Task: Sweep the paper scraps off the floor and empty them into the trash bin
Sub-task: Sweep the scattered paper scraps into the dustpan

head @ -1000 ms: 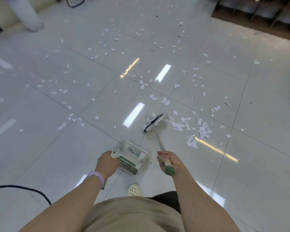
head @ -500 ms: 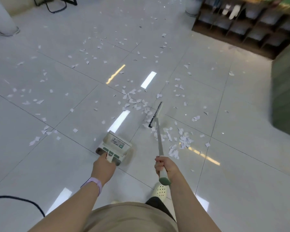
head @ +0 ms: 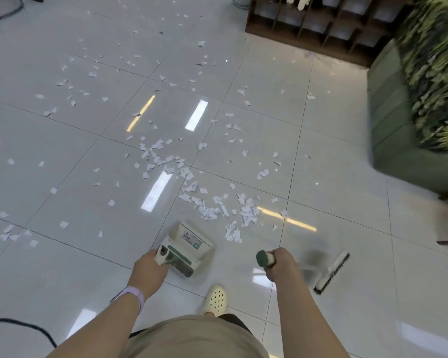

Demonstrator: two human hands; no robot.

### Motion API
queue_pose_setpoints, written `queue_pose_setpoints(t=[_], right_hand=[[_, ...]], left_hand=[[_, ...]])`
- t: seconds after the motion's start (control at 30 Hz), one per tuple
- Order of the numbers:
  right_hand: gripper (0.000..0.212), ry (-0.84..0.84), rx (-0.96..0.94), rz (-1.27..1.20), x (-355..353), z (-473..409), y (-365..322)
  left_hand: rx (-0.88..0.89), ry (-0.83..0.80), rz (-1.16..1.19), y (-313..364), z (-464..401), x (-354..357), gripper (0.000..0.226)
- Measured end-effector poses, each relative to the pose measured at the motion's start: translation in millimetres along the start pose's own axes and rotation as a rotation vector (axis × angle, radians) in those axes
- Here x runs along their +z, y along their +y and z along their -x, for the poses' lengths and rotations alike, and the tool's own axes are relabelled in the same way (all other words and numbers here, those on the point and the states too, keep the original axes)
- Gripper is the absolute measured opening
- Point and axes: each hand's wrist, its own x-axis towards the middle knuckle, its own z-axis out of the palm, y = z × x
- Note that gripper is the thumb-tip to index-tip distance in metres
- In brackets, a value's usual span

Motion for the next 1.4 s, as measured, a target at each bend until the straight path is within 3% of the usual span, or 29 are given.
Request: queue_pose_setpoints(t=[0.17, 0.37, 0.53, 0.63, 0.77, 0.87, 1.0, 1.07, 1.27, 1.4], right_hand=[[0.009, -0.006, 0.129, 0.178, 0, -24, 5], [0.012, -0.279, 0.298, 0.368, 81, -3, 30], [0.015, -0.49, 0.247, 0.575, 139, 18, 22], [0.022, -0.614, 0.24, 0.491, 171, 16, -13], [0.022, -0.736, 0.424, 0.16, 204, -24, -61], [0.021, -0.822, 0.334, 0.29, 217, -15, -68], [0.02, -0.734, -0.082, 0.729, 229, 8, -35], [0.027, -0.656, -0.217, 0.807, 224, 13, -25], [0.028, -0.433, -0.289, 0.718, 215, 20, -21], [0.02, -0.219, -0.214, 0.574, 218, 23, 4]], left_hand=[[0.03, -0.066, -0.082, 28, -5, 14, 0.027], [-0.091, 0.057, -0.039, 29, -10, 1, 0.019], [-0.164, 0.156, 0.035, 33, -15, -16, 0.018], [-0.165, 0.187, 0.076, 36, -20, -27, 0.016], [-0.172, 0.268, 0.156, 41, -30, -43, 0.012], [-0.173, 0.296, 0.177, 45, -41, -55, 0.012], [-0.183, 0.296, 0.247, 45, -78, -80, 0.022], [-0.187, 0.277, 0.249, 44, -104, -99, 0.022], [-0.176, 0.181, 0.232, 42, -163, -126, 0.005], [-0.13, 0.098, 0.201, 42, -188, -132, 0.004]])
